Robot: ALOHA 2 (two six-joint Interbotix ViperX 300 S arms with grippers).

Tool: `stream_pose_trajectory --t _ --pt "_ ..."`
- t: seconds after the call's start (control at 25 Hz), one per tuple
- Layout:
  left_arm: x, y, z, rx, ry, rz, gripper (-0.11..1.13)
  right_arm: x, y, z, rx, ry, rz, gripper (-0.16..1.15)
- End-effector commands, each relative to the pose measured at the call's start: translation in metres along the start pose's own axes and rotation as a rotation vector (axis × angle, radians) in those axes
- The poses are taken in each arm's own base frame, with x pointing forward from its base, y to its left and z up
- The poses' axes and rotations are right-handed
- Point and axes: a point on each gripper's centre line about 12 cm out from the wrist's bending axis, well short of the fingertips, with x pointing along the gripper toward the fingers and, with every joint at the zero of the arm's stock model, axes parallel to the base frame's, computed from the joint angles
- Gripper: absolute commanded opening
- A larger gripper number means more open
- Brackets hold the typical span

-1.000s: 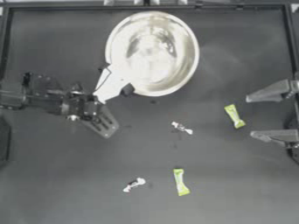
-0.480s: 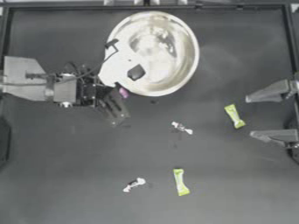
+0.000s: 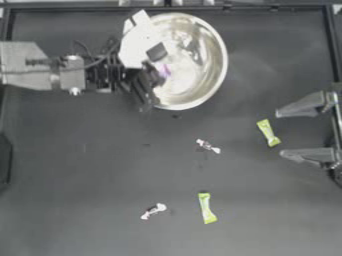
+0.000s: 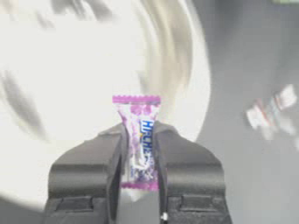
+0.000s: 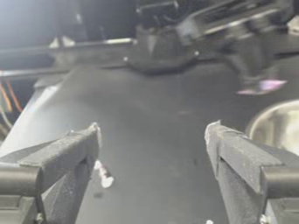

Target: Put candies in bowl

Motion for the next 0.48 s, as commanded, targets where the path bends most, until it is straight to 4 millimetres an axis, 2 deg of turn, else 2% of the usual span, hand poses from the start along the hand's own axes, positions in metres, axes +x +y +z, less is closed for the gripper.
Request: stream_pose_trajectory --t 0.04,0.24,0.32,0.4,0.48 --pt "0.008 0.021 0.016 -0.011 -0.098 -0.014 0.52 0.008 0.000 0.011 -0.007 -0.007 -0.005 1.00" --pt "0.040 0.046 0.010 -0.002 -0.081 0.019 0.53 0.011 -0.001 0.012 0.001 -0.001 -0.013 1.00" --pt "0.050 0.050 0.010 0.017 -0.069 0.030 0.56 0.011 -0.001 0.013 0.003 -0.004 -0.013 1.00" --pt "0.056 0.051 0.011 0.031 -0.064 0.033 0.67 0.011 -0.001 0.014 0.003 0.002 -0.014 1.00" --pt "0.057 0.051 0.015 0.051 -0.071 0.033 0.88 0.012 -0.003 0.014 0.004 0.016 -0.022 1.00"
